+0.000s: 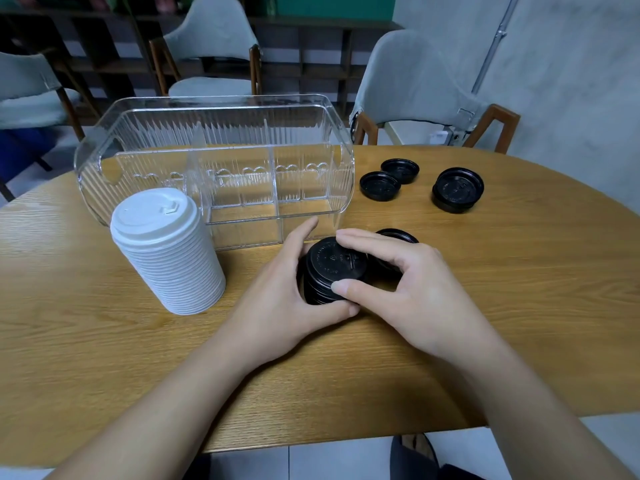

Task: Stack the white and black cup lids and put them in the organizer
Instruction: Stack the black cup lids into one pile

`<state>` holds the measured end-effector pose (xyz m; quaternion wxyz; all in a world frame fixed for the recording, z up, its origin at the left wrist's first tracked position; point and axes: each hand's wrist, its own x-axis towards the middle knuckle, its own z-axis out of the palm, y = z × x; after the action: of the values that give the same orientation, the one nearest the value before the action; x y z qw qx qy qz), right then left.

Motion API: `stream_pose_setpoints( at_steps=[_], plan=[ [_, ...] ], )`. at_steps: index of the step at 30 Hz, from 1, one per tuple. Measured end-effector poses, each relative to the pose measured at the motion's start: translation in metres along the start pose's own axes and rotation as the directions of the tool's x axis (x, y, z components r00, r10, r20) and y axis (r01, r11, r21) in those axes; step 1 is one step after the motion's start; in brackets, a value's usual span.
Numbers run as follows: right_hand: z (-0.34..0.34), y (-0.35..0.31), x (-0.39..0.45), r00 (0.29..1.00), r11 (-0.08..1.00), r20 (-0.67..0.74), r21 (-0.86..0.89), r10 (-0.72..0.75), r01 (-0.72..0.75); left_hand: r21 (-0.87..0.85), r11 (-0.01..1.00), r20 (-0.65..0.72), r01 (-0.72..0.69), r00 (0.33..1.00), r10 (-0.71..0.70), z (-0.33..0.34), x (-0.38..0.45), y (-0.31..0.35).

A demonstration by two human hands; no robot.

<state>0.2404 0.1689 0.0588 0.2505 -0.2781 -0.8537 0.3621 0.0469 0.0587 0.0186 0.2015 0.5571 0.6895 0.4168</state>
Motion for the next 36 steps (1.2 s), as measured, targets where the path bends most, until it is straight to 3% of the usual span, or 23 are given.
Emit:
stream_pose_setpoints(
  at_steps=[13,27,36],
  plan=[
    [0.013,-0.006,-0.005,0.987,0.994,-0.151,-0.080,0.058,-0.071,0.107,0.994,-0.061,0.021,0.998,-0.014,0.003,-0.001,-0.001],
    [0.006,0.006,0.001,0.997,0.989,0.017,0.133,0.069,-0.071,0.092,0.996,-0.048,-0.004,0.999,0.009,0.003,0.000,-0.002],
    [0.012,-0.006,-0.003,0.989,0.995,-0.115,-0.025,0.098,-0.101,0.102,0.995,-0.087,0.020,0.996,-0.011,0.003,0.000,0.001]
  ],
)
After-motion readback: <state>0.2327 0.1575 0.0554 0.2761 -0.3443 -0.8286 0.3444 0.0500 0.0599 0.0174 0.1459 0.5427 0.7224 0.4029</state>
